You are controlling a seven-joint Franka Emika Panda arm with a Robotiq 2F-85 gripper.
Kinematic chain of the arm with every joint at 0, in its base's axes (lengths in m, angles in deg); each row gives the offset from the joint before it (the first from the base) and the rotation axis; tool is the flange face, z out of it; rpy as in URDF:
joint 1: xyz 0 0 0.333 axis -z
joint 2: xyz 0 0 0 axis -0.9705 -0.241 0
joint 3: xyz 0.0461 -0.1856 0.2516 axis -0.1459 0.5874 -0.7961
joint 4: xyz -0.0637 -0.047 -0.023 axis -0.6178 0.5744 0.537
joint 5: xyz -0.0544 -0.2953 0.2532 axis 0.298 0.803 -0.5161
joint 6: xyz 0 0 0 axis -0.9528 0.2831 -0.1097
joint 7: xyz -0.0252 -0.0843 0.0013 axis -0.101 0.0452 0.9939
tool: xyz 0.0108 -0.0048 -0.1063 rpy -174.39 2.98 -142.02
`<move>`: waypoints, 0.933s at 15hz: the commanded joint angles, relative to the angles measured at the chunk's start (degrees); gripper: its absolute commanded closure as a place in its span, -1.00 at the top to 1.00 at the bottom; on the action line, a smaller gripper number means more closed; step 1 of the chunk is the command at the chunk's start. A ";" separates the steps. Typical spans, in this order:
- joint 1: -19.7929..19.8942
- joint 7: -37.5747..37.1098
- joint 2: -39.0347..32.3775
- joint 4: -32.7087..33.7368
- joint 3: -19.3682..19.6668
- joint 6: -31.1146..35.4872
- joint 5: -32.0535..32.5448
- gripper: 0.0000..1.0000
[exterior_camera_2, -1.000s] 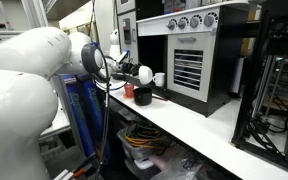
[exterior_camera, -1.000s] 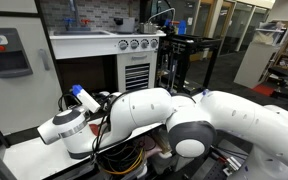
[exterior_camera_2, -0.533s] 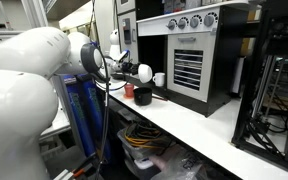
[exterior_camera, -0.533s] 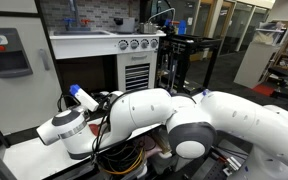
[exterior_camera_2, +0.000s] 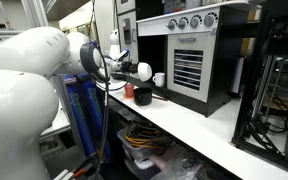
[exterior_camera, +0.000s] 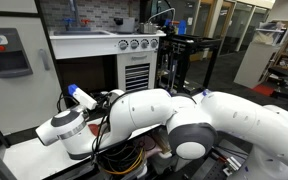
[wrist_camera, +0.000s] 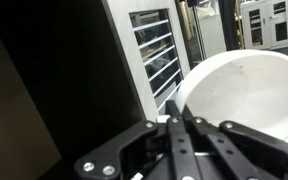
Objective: Pour the contents in the white bowl on the right into the black pot
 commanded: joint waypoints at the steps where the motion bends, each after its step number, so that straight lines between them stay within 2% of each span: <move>1: -0.60 3.78 1.23 -1.44 0.92 -0.50 0.60 -0.98; 14: -1.03 11.24 1.49 -1.45 1.40 -0.86 0.91 -0.98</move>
